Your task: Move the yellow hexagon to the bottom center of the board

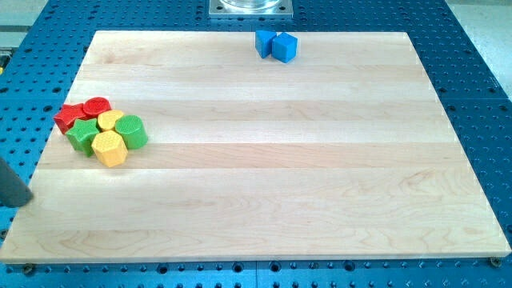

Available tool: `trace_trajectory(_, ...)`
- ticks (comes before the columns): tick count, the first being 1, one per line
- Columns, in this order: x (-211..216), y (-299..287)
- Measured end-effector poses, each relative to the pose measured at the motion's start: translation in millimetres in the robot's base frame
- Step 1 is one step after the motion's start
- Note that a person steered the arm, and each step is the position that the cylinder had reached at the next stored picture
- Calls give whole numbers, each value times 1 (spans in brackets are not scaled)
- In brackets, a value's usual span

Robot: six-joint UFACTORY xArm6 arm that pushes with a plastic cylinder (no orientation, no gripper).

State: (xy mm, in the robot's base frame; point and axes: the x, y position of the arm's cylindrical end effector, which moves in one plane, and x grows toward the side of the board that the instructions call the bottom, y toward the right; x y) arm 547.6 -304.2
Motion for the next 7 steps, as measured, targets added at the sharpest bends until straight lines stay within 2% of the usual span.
trace_trajectory(4,-13,-1)
trace_trajectory(5,-28,-1)
trace_trajectory(6,-45,26)
trace_trajectory(7,-86,34)
